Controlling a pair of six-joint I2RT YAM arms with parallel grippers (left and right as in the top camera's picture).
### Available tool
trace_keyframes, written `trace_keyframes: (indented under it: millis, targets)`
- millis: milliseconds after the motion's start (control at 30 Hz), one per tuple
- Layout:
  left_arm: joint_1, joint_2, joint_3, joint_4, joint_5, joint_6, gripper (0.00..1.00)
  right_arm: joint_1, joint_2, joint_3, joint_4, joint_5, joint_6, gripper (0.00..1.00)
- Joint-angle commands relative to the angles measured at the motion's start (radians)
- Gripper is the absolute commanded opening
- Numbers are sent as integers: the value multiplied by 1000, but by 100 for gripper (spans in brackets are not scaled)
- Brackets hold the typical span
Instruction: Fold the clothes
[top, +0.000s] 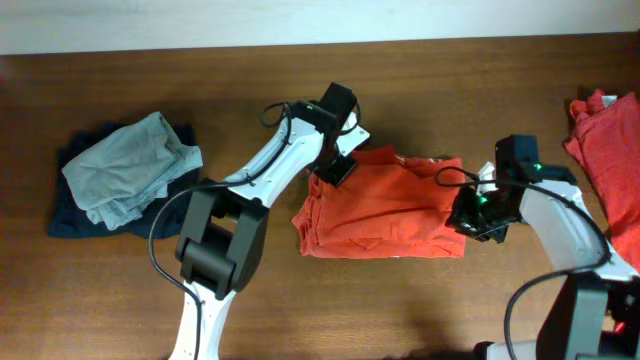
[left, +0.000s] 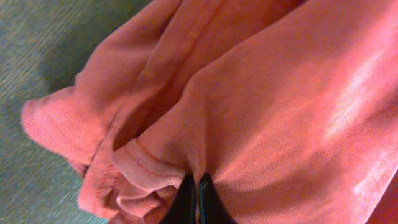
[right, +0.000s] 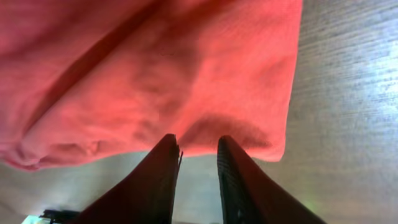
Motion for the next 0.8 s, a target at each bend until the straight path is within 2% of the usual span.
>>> trace_keyframes:
  millis: [0, 167, 400, 667, 767]
  targets:
    - [37, 11, -2, 2, -21, 2, 1, -3, 41, -23, 12, 27, 2, 21]
    - [54, 11, -2, 5, -21, 2, 1, -3, 91, -60, 31, 60, 51, 4]
    - [57, 11, -2, 3, -21, 2, 1, -3, 129, -137, 159, 98, 85, 4]
    - [61, 11, -2, 1, -25, 2, 1, -33, 119, -101, 83, 278, 92, 4]
    - [75, 11, -2, 2, -68, -18, 1, -73, 118, -64, 40, 345, 93, 4]
